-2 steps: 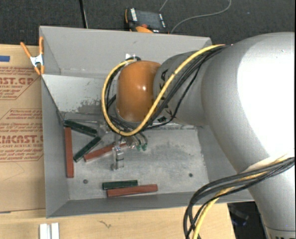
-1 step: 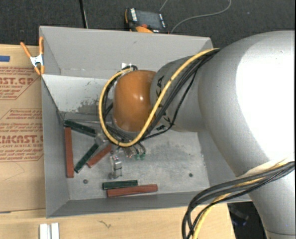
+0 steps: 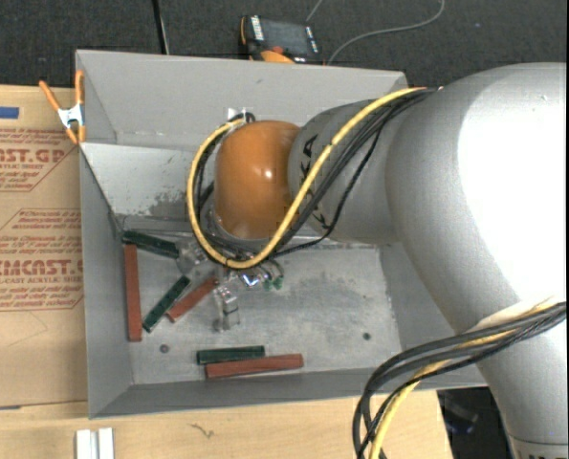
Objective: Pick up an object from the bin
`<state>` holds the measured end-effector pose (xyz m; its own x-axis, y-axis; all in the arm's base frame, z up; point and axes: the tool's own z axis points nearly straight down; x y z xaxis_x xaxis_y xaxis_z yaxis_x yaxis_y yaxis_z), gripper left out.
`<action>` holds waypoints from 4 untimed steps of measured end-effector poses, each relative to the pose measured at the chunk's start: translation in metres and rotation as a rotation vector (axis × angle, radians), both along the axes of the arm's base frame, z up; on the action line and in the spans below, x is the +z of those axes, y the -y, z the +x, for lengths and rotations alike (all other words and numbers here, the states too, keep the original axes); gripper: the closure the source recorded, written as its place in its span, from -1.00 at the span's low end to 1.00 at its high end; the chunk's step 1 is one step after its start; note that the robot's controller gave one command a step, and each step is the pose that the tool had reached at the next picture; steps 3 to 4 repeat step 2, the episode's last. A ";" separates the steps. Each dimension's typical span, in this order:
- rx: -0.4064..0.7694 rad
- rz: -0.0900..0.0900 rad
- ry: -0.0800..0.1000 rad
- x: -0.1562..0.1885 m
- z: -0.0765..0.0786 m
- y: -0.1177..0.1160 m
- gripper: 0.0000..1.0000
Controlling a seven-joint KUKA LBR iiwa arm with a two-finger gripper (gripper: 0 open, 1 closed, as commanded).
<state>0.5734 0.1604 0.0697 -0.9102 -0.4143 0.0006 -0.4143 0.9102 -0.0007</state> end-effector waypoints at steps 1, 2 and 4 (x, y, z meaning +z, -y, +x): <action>0.000 0.002 0.002 0.001 0.000 -0.001 1.00; 0.202 0.003 0.008 0.162 -0.053 0.008 1.00; 0.202 0.003 0.008 0.162 -0.053 0.008 1.00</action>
Offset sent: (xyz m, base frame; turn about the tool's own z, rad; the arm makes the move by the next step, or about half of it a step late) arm 0.0000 0.0000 0.0000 0.0000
